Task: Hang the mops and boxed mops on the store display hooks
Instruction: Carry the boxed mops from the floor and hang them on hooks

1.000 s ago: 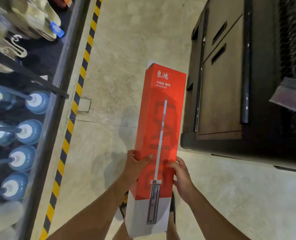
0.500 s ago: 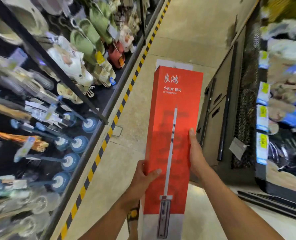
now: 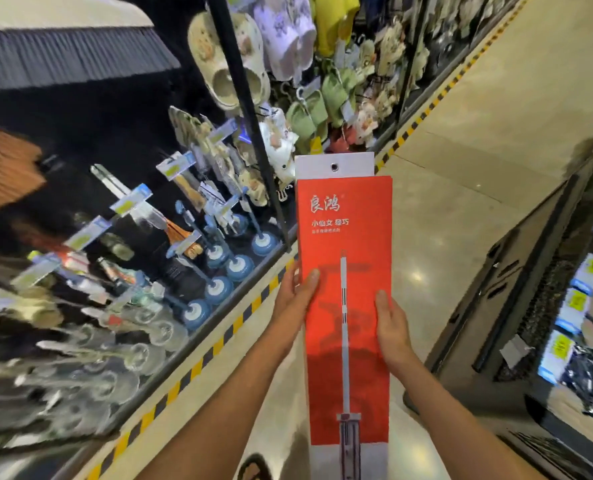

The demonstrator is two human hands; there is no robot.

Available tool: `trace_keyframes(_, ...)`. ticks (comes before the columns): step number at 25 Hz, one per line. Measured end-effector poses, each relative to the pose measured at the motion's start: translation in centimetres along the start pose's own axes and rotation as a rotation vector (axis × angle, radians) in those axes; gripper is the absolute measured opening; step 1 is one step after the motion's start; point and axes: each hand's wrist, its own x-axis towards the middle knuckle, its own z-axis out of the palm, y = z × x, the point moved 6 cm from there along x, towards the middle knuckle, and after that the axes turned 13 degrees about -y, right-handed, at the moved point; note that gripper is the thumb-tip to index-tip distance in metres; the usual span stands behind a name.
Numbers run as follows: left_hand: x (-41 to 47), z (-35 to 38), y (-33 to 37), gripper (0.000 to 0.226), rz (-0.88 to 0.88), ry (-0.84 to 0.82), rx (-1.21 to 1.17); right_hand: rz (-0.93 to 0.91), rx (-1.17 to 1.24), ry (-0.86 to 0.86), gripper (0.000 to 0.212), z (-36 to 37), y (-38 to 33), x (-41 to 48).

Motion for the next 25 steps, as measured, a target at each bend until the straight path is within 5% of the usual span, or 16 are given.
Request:
trace_keyframes(5,-4.9,-6.8,1.2,0.079,0.084,0.355,-0.060,-0.035,-0.036,-0.186,0.050,8.3,0.1,-1.8)
trace_keyframes(9,-10.8,-11.6,-0.1,0.070,0.139,0.467,-0.085,-0.007,-0.058,-0.344,0.052,14.6,0.5,-3.8)
trace_keyframes(14,-19.8,-17.5,-1.5,0.071,0.224,0.615,-0.150,-0.023,-0.173,-0.564,0.078,22.3,0.6,-7.4)
trace_keyframes(19,-30.4,-22.3,-2.1,0.072,0.319,0.693,-0.196,-0.032,-0.210,-0.765,0.052,29.8,-1.0,-14.4)
trace_keyframes(25,-46.9,-28.2,-3.3,0.075,0.478,0.905,-0.215,-0.112,-0.456,-1.025,0.053,41.4,-3.0,-24.2)
